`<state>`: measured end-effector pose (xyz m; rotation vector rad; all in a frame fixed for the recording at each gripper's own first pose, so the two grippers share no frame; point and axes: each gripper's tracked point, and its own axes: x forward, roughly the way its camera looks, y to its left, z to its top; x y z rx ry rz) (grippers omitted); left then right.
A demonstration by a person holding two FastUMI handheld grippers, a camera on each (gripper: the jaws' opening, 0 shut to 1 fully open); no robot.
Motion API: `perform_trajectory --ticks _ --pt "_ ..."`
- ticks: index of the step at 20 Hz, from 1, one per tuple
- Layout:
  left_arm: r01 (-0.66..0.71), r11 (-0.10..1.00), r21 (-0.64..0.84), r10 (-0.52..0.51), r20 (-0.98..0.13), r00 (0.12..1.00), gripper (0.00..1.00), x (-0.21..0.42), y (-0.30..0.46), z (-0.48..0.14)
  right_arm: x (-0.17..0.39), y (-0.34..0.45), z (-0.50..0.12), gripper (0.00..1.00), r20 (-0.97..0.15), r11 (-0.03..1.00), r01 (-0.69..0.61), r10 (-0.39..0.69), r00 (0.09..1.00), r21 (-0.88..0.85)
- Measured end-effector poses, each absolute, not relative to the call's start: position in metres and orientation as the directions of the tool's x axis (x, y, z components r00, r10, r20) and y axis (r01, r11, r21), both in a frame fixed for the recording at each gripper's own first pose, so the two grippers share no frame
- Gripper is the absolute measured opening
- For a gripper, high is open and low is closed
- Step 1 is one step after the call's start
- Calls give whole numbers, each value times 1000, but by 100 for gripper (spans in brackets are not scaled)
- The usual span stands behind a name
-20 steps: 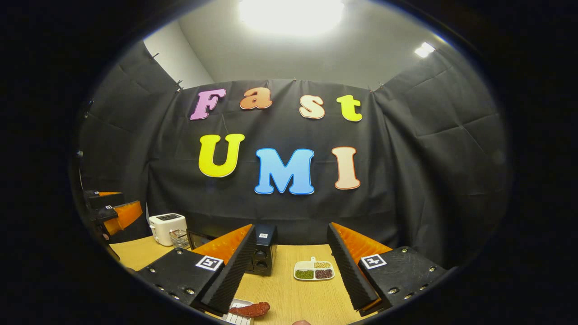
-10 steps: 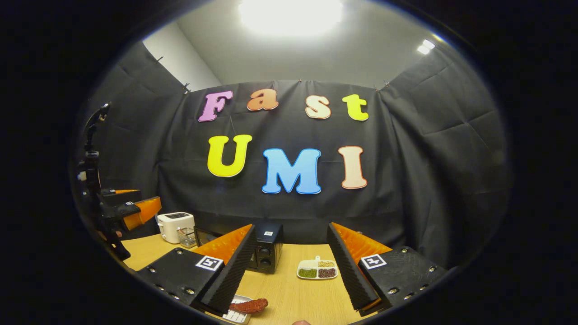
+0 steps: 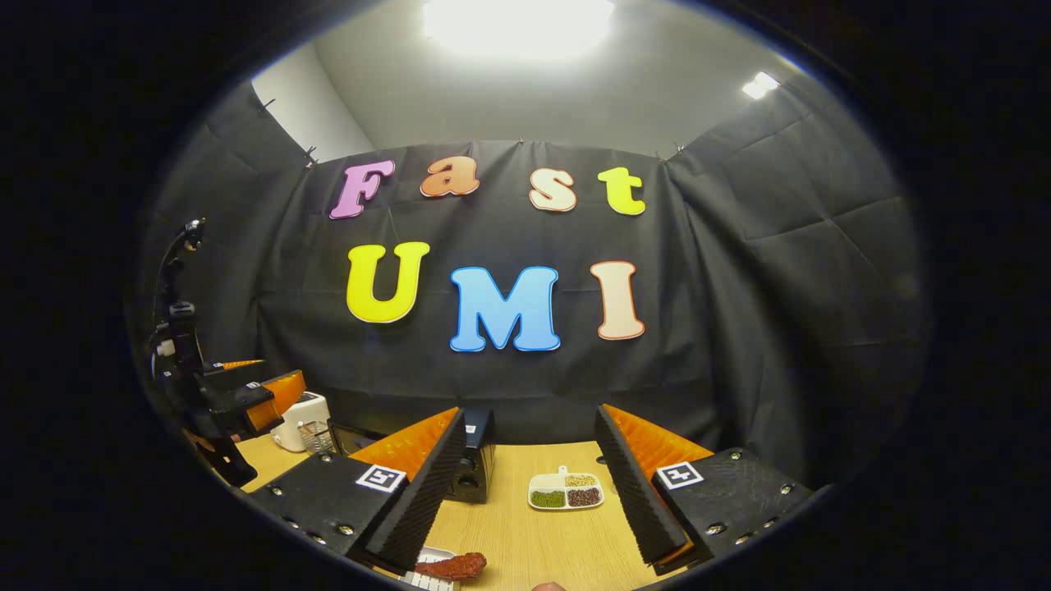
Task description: Open the electric oven with the left hand, put the food in, and close the electric oven.
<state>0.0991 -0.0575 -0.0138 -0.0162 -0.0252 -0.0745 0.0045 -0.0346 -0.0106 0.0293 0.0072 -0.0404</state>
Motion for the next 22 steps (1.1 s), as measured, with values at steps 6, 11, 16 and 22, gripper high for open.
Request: perform_trajectory --ticks 6,11,16,22 --pt "135 991 -4 -135 3 991 99 147 -72 -47 9 -40 -13 95 -29 992 129 -129 991 1" --pt "179 984 -15 -180 -37 983 90 183 -90 -84 7 -50 -15 95 -55 978 209 -210 976 -16" --pt "189 982 -4 -189 -95 977 95 216 -104 -125 1 -59 -24 95 -94 961 278 -278 956 -12" --pt "176 984 0 -174 -156 972 99 241 -112 -170 -4 -70 -27 95 -122 944 328 -328 937 -21"
